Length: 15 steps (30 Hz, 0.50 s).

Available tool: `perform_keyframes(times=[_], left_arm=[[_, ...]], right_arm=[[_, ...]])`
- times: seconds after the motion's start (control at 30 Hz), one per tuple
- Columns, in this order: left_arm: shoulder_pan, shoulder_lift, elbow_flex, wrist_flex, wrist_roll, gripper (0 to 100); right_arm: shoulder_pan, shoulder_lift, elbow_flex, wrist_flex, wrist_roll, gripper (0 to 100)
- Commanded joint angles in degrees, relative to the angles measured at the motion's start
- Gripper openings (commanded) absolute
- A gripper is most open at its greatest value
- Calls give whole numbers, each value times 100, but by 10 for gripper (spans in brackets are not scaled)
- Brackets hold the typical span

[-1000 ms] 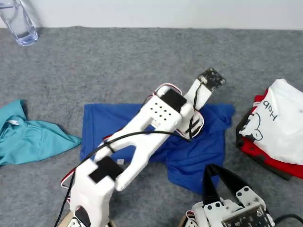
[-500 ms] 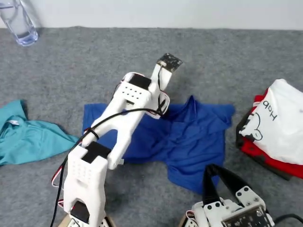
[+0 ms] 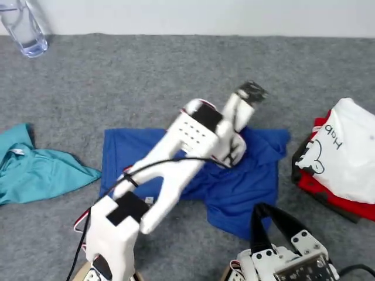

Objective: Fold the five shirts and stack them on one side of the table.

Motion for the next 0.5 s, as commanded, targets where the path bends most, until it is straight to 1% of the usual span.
perform_keyframes(times=[0.0, 0.1, 0.2, 0.33, 0.47], left_arm=[[264, -176, -57, -519, 62, 231], [211, 246, 84, -1055, 44, 231], [-193, 624, 75, -1292, 44, 231], [-932, 791, -57, -1292, 0, 231], [-1538, 862, -136, -1248, -352, 232]], right_arm=[[-22, 84, 9, 224, -44, 10], [-22, 66, 9, 224, -44, 10], [-22, 40, 9, 224, -26, 10], [-22, 40, 18, 224, -18, 10], [-22, 40, 229, 224, -26, 10]])
